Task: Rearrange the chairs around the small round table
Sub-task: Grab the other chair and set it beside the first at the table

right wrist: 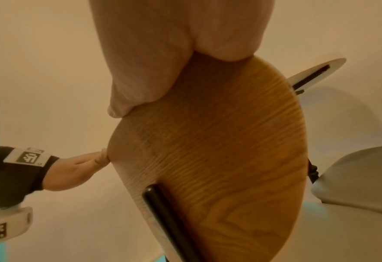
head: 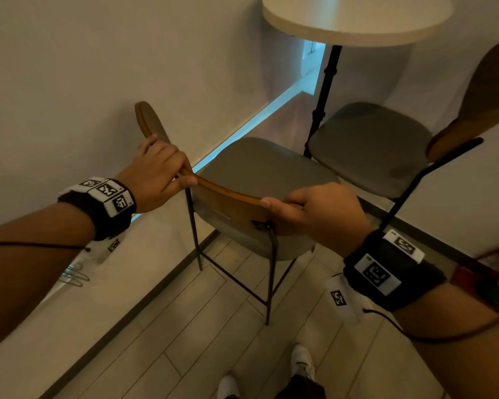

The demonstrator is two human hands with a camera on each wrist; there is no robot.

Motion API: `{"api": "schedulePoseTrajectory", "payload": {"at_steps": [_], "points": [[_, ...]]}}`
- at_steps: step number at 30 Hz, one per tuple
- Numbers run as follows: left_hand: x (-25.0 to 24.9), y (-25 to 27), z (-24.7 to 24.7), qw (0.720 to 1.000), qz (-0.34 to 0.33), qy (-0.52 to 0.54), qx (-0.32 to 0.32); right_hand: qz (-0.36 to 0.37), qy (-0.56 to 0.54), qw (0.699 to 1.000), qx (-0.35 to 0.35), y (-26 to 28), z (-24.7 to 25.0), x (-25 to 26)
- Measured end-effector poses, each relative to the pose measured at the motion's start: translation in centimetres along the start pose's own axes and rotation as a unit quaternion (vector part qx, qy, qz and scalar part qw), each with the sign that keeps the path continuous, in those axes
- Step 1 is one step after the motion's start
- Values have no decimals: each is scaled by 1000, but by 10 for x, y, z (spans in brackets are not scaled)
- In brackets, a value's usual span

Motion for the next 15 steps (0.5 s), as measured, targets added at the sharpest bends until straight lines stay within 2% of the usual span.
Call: {"api": "schedulePoseTrajectory", "payload": {"at_steps": [3, 6, 11, 15], "points": [[2, 4, 0, 1000, -1, 9, -8, 5, -16, 1000, 12, 4, -2, 5], [7, 15, -1, 1000, -9, 8, 4, 56, -12, 998, -33, 15, -13, 13], [7, 30, 5, 999, -32, 10, 0, 56, -39, 996, -61, 29, -25, 26], [2, 27, 4, 999, -27, 22, -11, 73, -59, 993, -74, 29, -20, 15]]}}
Point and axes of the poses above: each hand's wrist, its own y-axis away from the middle knuckle, its own z-axis out of the back of the hand, x = y × z, the point moved 4 cm from there along -y, towards the middle knuckle, and after that the axes turned 6 degrees about -y, right-handed, at the moved point
